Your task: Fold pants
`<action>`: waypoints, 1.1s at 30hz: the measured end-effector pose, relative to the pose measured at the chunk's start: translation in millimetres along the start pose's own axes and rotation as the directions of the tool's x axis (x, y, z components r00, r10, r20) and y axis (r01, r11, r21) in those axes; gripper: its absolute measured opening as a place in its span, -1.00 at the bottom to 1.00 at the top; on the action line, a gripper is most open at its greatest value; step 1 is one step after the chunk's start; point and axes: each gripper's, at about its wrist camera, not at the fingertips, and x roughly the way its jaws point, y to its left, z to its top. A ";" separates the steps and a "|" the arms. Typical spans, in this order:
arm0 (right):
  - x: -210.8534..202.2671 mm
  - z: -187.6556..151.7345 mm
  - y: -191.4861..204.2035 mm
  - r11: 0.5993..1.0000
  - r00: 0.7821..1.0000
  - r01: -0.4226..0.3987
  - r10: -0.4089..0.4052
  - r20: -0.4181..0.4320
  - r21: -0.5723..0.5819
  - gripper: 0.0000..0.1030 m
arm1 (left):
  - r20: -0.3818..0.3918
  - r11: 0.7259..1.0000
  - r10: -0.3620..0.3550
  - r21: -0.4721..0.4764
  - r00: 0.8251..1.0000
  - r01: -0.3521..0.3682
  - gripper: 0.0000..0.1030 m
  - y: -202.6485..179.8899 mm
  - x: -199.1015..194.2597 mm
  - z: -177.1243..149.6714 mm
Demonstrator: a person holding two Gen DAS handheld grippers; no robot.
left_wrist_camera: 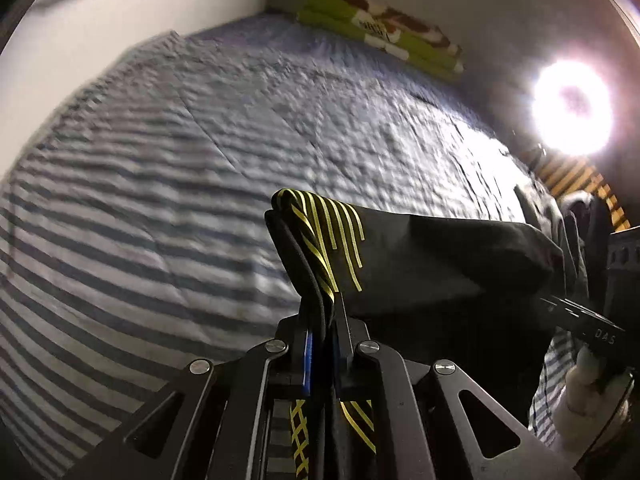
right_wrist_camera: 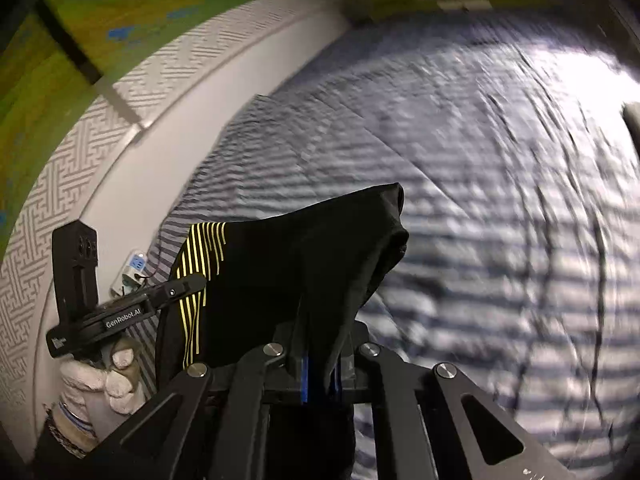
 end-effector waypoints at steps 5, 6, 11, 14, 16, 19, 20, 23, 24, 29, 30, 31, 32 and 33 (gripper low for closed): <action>21.3 39.8 40.5 0.998 0.998 -0.047 0.049 0.036 -0.048 -0.87 | 0.085 0.998 0.055 -0.023 0.995 -0.053 -0.88 32.5 -36.2 43.7; 28.2 48.2 47.4 0.997 0.997 -0.057 0.059 0.042 -0.050 -0.87 | 0.100 0.998 0.069 -0.023 0.993 -0.067 -0.88 40.9 -42.2 52.8; 74.8 90.2 82.6 0.993 0.995 -0.078 0.083 0.056 -0.086 -0.87 | 0.132 0.981 0.195 -0.027 0.972 -0.193 -0.88 81.1 -48.0 101.5; 109.4 110.7 99.2 0.993 0.997 -0.038 0.046 0.069 -0.115 -0.87 | 0.152 0.970 0.243 -0.062 0.958 -0.236 -0.88 102.2 -40.7 128.9; 128.0 120.1 106.1 0.991 0.997 -0.010 0.020 0.073 -0.135 -0.87 | 0.164 0.962 0.271 -0.078 0.949 -0.262 -0.88 112.9 -33.1 144.5; 155.0 132.7 112.5 0.984 0.995 0.043 -0.027 0.091 -0.175 -0.87 | 0.168 0.945 0.326 -0.092 0.930 -0.315 -0.86 129.0 -13.4 164.5; 167.8 136.3 114.1 0.979 0.994 0.071 -0.054 0.096 -0.191 -0.87 | 0.168 0.934 0.355 -0.089 0.920 -0.345 -0.75 132.9 -4.9 168.5; 203.6 142.6 113.9 0.961 0.984 0.178 -0.171 0.048 -0.214 -0.74 | 0.110 0.880 0.475 -0.057 0.873 -0.471 -0.42 145.5 25.4 169.6; 209.9 142.5 109.6 0.956 0.978 0.208 -0.207 0.026 -0.207 -0.59 | 0.099 0.884 0.467 -0.079 0.879 -0.461 -0.42 151.3 29.0 165.6; 195.8 135.2 95.2 0.960 0.975 0.224 -0.221 0.038 -0.170 -0.42 | 0.091 0.909 0.407 -0.138 0.909 -0.393 -0.42 168.1 15.5 145.6; 191.1 133.7 96.2 0.956 0.973 0.231 -0.227 0.047 -0.181 -0.42 | 0.090 0.923 0.372 -0.143 0.924 -0.358 -0.42 166.6 10.2 139.1; 184.2 130.7 96.5 0.950 0.969 0.245 -0.238 0.061 -0.192 -0.42 | 0.087 0.933 0.345 -0.143 0.934 -0.331 -0.42 165.5 6.2 132.5; 175.1 126.3 97.1 0.951 0.971 0.238 -0.228 0.076 -0.198 -0.42 | 0.094 0.944 0.316 -0.132 0.944 -0.303 -0.42 162.2 2.6 125.4; 165.9 120.0 99.9 0.959 0.979 0.199 -0.187 0.077 -0.200 -0.42 | 0.086 0.949 0.304 -0.112 0.949 -0.294 -0.42 157.1 2.2 116.8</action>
